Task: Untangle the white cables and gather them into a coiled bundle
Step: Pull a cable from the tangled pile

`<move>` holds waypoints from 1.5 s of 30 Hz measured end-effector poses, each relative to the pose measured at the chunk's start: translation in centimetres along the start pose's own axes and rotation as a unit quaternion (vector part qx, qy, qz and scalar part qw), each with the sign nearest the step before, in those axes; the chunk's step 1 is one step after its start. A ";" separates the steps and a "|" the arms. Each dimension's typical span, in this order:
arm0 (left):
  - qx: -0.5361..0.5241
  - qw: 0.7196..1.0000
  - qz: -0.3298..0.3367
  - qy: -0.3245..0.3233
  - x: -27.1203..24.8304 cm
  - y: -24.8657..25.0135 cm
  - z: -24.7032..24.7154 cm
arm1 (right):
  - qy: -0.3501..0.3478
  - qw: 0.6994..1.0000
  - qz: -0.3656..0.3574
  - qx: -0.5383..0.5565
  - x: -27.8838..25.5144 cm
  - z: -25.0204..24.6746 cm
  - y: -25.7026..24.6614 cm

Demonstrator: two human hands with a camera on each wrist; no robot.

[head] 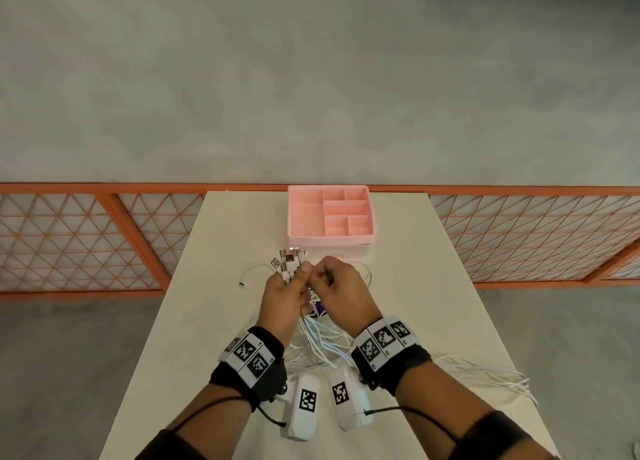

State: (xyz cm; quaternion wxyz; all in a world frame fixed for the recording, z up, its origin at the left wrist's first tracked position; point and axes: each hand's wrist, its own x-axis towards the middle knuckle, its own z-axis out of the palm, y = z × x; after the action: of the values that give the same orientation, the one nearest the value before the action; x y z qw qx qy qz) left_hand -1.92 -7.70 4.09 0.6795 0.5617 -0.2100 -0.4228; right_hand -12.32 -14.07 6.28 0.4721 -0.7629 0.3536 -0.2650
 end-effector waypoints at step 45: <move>-0.275 0.960 0.035 0.044 3.6 6.3 -4.4 | -0.080 0.866 0.273 -0.412 -7.2 -18.0 14.7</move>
State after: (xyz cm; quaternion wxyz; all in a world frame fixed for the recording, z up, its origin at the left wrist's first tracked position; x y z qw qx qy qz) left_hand 5.56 -8.01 8.14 0.8309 0.3631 -0.0753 -0.4149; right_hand -34.26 -22.44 -0.09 0.1948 -0.7794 0.5860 0.1059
